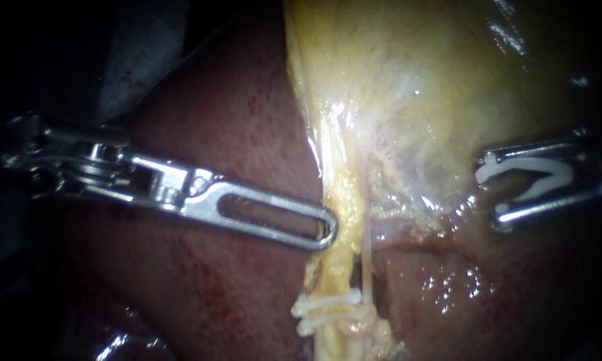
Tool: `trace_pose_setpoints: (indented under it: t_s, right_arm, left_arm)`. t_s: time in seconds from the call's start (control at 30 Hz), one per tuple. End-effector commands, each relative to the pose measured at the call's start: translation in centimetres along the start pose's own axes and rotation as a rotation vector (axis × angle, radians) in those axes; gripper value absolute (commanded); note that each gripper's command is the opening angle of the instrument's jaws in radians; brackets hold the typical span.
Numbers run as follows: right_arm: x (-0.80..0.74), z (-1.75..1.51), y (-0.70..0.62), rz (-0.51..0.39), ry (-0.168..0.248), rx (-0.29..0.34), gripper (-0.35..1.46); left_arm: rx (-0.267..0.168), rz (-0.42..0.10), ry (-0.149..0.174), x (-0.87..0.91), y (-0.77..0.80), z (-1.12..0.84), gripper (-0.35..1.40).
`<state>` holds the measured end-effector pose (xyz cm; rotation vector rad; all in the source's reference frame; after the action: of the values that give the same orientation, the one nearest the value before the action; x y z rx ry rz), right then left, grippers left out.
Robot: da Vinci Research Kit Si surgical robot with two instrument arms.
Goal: Clipping third clip left tube
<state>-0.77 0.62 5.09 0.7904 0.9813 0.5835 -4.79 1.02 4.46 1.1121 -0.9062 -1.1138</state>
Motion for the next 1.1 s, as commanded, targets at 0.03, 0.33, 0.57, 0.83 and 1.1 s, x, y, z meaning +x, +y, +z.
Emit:
trace_pose_setpoints:
  t_s: [0.03,0.33,0.57,0.83,1.1]
  right_arm:
    - [0.0,0.01,0.0,0.0,0.0,0.0,0.53]
    - [-0.11,0.19,-0.01,-0.008,-0.006,0.008,0.53]
    - [-0.25,0.5,-0.02,-0.02,-0.021,0.029,0.53]
    - [-0.44,0.98,-0.07,-0.042,-0.046,0.063,0.52]
    - [-0.56,1.5,-0.07,-0.038,-0.067,0.085,0.52]
  left_arm:
    - [0.001,-0.001,0.001,0.0,-0.01,-0.01,-0.35]
    - [0.01,0.0,0.011,0.11,-0.09,-0.25,-0.35]
    - [0.021,-0.017,-0.004,0.18,-0.26,-0.49,-0.35]
    - [0.027,-0.025,-0.015,0.17,-0.41,-0.63,-0.35]
    - [0.027,-0.026,-0.018,0.18,-0.44,-0.66,-0.35]
